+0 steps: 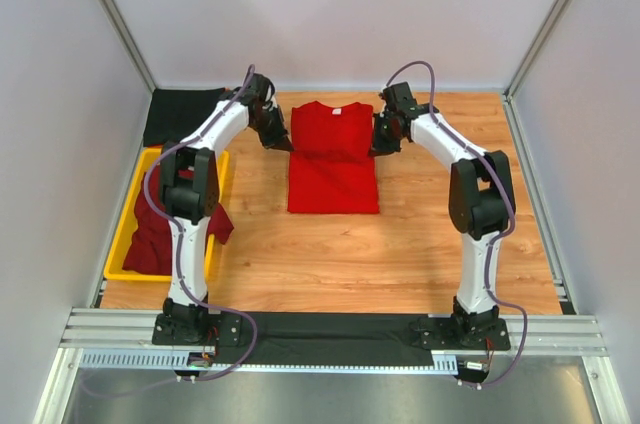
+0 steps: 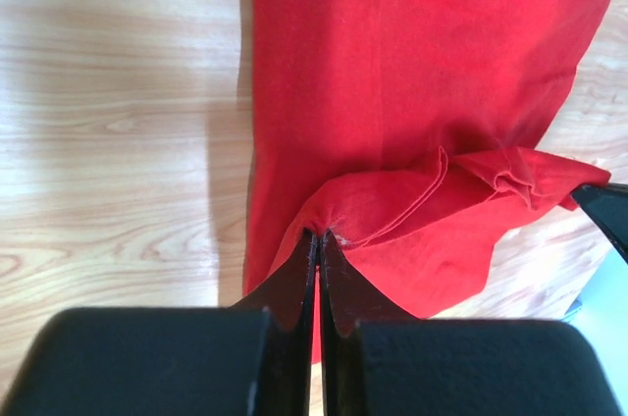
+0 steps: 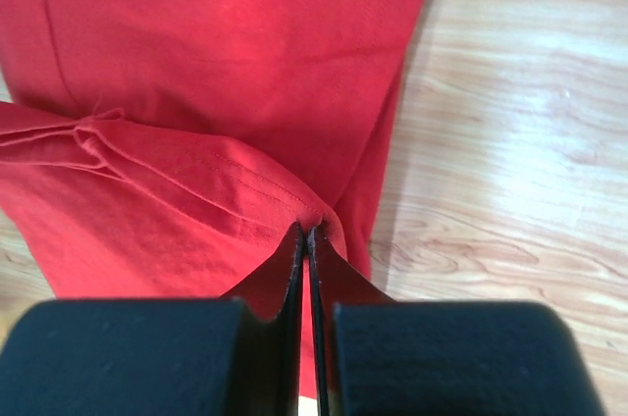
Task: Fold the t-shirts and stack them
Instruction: Fold the tshirt
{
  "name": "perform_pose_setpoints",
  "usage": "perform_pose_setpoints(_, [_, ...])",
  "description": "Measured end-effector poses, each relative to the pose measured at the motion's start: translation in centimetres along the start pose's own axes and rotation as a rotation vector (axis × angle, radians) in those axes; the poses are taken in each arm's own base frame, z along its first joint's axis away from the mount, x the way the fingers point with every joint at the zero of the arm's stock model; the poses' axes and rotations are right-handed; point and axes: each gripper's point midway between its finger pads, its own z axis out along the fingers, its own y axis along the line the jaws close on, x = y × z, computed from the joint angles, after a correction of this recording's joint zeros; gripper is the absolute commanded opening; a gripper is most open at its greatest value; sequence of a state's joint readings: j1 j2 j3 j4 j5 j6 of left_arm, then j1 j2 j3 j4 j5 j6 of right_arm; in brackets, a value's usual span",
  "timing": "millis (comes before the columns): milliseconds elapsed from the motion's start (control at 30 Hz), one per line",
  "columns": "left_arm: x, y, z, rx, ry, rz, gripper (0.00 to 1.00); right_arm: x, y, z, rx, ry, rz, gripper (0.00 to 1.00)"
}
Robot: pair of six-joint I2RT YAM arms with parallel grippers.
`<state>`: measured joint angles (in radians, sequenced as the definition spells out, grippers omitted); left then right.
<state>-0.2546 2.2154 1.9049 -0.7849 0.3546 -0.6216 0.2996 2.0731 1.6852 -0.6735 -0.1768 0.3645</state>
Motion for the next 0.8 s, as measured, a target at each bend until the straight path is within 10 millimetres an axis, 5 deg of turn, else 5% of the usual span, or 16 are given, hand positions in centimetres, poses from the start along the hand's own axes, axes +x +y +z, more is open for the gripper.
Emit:
perform_pose_setpoints(167, [-0.4,0.4,0.7,-0.005,0.005,-0.009,0.00,-0.9,0.6,0.5,-0.024,-0.010,-0.010,0.00])
perform_pose_setpoints(300, [-0.3,0.8,1.1,-0.010,0.012,-0.013,0.12,-1.3,0.5,1.3,-0.028,-0.006,-0.007,0.03])
perform_pose_setpoints(367, [-0.5,0.7,1.1,-0.008,0.010,-0.010,0.26,-1.2,0.3,1.6,-0.024,0.001,-0.004,0.11])
perform_pose_setpoints(533, [-1.6,-0.1,0.3,0.000,-0.023,0.021,0.39,-1.3,-0.3,1.7,0.008,0.010,0.015,0.30])
perform_pose_setpoints(667, [-2.6,-0.1,-1.0,-0.026,-0.072,0.061,0.40,-1.9,-0.8,1.1,0.035,-0.005,0.035,0.35])
perform_pose_setpoints(800, [-1.6,0.4,-2.8,-0.058,-0.094,0.090,0.37,-1.4,-1.4,0.0,0.059,-0.011,0.056,0.27])
